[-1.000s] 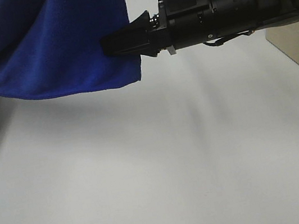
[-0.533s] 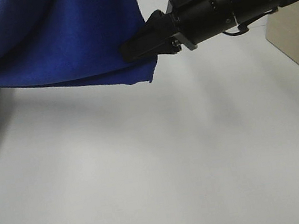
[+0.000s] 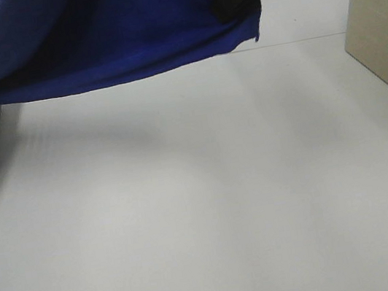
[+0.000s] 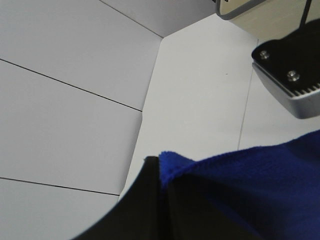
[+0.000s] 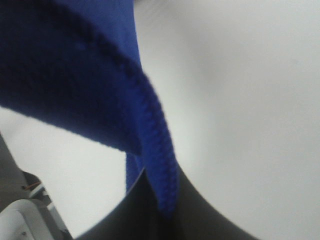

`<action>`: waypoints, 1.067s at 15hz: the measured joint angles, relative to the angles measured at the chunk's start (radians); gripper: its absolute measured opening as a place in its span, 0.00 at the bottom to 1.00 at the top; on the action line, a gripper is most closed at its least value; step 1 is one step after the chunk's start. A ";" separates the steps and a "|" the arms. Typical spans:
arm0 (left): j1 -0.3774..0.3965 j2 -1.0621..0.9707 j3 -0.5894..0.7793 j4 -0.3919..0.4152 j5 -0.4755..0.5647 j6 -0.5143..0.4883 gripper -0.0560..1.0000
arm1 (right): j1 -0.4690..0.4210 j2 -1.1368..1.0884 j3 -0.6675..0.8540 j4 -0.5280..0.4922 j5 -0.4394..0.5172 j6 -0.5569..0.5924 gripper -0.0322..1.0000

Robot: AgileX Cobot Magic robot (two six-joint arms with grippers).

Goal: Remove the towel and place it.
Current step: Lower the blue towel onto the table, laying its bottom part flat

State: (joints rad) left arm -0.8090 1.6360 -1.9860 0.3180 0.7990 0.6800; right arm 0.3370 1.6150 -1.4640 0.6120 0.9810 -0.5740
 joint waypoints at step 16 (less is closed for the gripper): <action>0.317 0.179 0.000 0.046 -0.799 -0.283 0.05 | 0.000 0.226 -0.766 -0.529 -0.289 0.216 0.05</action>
State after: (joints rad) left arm -0.4920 1.8150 -1.9860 0.3640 0.0000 0.3970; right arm 0.3370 1.8410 -2.2300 0.0830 0.6920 -0.3580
